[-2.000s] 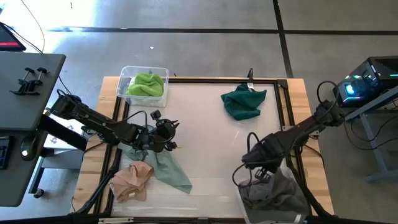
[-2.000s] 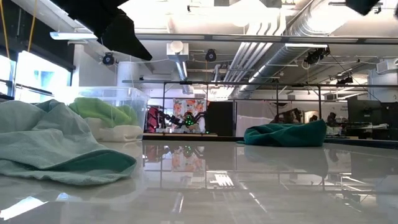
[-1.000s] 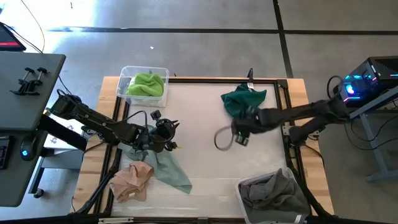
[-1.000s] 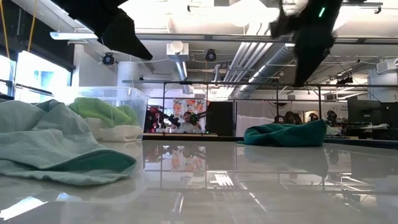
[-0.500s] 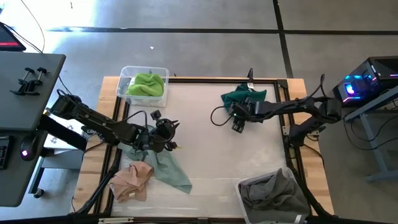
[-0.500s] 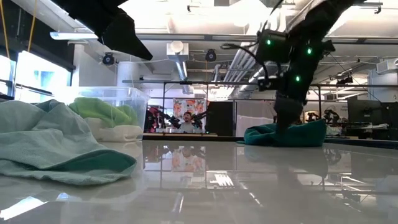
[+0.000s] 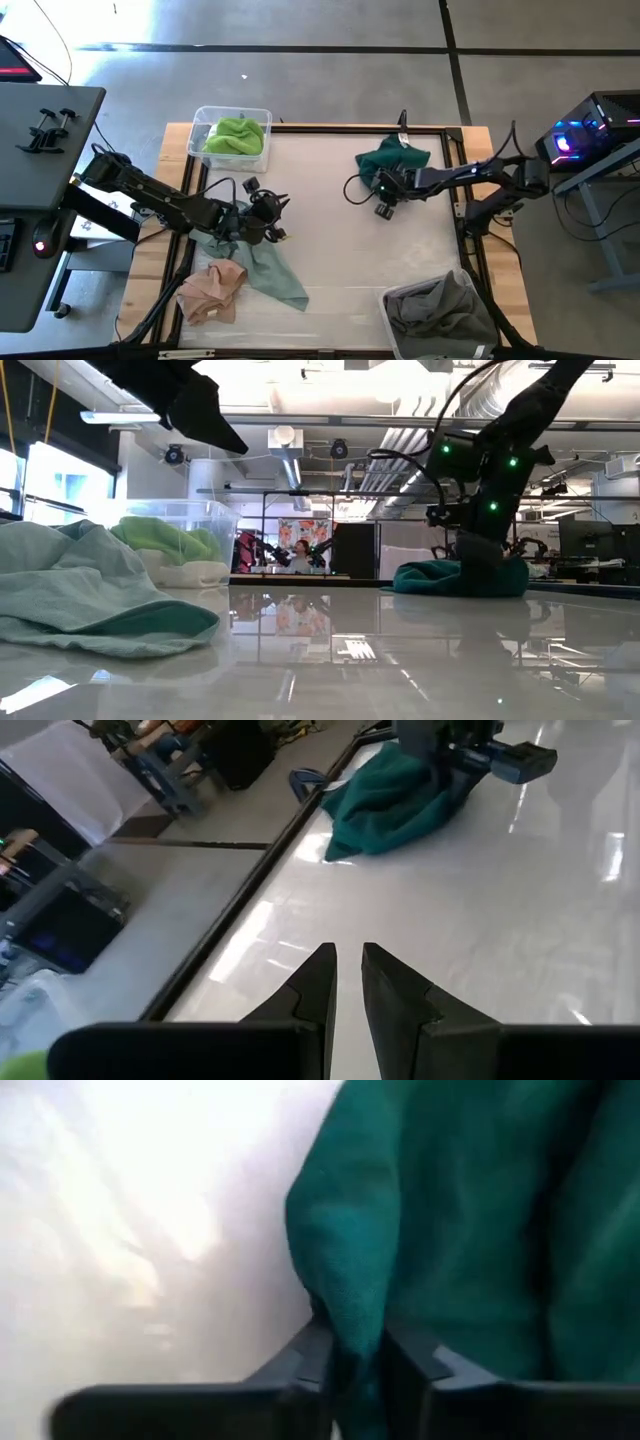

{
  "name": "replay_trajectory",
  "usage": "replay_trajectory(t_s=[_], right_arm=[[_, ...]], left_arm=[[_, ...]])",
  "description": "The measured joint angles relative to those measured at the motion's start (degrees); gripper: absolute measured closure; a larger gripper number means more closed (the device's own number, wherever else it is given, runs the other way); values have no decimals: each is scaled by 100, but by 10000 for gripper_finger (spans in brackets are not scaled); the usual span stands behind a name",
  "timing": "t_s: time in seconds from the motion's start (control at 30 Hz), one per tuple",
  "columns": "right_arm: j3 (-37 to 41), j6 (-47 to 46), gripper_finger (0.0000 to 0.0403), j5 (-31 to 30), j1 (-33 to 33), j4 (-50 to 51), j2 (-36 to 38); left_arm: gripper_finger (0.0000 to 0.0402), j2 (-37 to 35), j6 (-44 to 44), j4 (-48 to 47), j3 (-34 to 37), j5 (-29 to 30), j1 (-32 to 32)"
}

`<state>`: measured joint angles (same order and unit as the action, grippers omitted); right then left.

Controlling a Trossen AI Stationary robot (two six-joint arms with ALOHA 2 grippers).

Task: Sort towels by color in basket
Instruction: Put the dark green towel into the bottom transparent bin

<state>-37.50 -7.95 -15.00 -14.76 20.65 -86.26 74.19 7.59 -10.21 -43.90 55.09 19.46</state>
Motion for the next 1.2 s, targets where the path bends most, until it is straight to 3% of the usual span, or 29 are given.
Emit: replay_trajectory(t_s=[0.13, 0.33, 0.63, 0.8, 0.93, 1.07, 1.2], right_arm=[[-31, -303, 392, 631, 367, -805, 0], [-24, -509, 370, 1362, 1261, -2366, 0], [-32, -723, 388, 1216, 2382, -3602, 0], [-250, -957, 378, 1198, 2568, -3452, 0], [-696, -1136, 358, 1139, 2506, -2728, 0], [-1339, -952, 317, 1011, 2301, -1401, 0], [-1886, -608, 264, 272, 2076, -601, 0]], left_arm=[[363, 109, 123, 61, 0, -324, -62], [363, 636, -571, 1008, 0, -766, -239], [362, 1538, -2707, 3530, 0, -2022, -262], [352, 1607, -2898, 3670, 0, -1911, -280], [348, 1596, -2885, 3535, 0, -1388, -291], [348, 1590, -2880, 3531, 0, -833, -291], [348, 1590, -2872, 3482, 0, -789, -290]])
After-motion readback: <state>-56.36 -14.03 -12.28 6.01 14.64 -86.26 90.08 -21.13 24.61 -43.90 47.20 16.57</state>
